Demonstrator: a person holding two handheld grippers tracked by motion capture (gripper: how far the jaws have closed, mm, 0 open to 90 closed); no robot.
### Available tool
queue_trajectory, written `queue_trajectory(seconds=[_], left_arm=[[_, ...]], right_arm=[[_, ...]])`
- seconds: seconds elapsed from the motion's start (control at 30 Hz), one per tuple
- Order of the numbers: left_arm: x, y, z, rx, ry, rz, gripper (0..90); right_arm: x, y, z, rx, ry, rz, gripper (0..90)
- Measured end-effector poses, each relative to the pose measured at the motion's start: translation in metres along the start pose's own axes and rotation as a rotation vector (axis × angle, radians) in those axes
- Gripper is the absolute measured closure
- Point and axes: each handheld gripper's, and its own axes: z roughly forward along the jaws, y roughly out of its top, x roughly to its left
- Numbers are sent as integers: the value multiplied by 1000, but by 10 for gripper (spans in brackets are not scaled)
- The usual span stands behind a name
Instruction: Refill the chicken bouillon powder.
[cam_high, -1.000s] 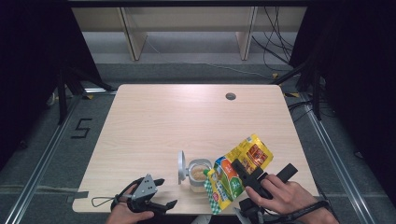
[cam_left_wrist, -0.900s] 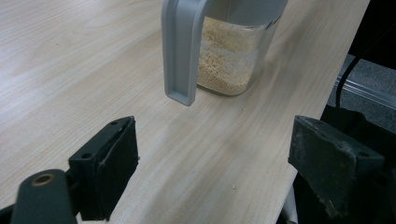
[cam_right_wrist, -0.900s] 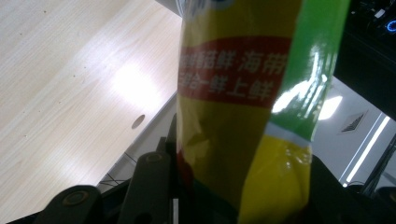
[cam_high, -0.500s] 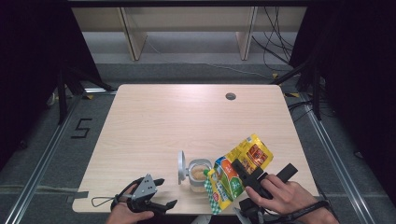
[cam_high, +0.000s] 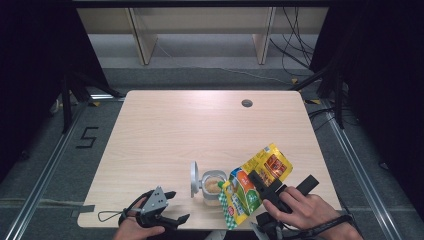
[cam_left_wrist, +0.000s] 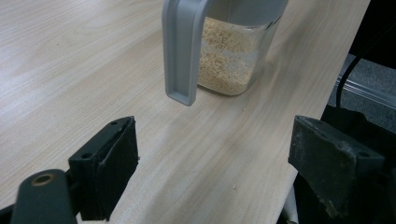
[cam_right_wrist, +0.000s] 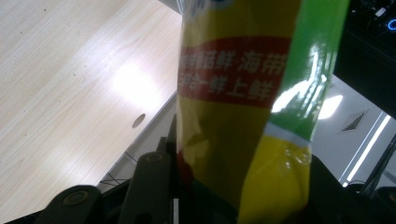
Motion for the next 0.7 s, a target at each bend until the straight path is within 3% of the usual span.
queue_trajectory(seconds=[0.17, 0.2, 0.7], left_arm=[[0, 0, 0, -6, 7, -1, 152], [0, 0, 0, -6, 7, -1, 152], [0, 0, 0, -6, 3, -1, 152]], right_arm=[[0, 0, 0, -2, 1, -1, 665], [2, 0, 0, 1, 10, 19, 665], [1, 1, 0, 2, 10, 15, 666]])
